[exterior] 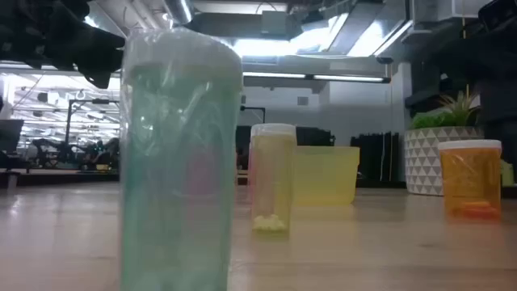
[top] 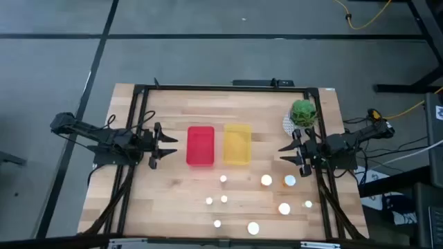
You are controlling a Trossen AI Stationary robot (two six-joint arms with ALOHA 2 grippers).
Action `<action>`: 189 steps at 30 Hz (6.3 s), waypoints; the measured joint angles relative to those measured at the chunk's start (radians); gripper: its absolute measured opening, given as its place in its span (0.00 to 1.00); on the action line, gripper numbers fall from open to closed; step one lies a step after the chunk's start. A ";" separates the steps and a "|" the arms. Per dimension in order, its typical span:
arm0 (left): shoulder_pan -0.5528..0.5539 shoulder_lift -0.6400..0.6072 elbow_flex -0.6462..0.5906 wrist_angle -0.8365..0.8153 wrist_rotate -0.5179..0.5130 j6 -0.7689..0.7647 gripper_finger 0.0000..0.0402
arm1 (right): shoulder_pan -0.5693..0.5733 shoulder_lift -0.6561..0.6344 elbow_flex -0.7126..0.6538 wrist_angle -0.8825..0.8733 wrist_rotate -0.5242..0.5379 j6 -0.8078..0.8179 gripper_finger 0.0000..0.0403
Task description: Pick and place medicine bottles into bin by pill shape (circle, oval)
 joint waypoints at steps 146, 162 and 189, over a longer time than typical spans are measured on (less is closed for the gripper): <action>0.160 0.885 0.592 -0.030 -0.111 0.071 0.44 | 0.183 0.894 0.883 -1.387 -0.360 1.427 0.33; 0.159 0.885 0.592 0.044 -0.111 0.071 0.44 | 0.544 1.029 0.883 -1.233 -0.270 1.842 0.33; 0.093 0.923 0.592 -0.003 -0.062 0.016 0.44 | 0.617 1.155 0.883 -1.153 -0.280 1.913 0.33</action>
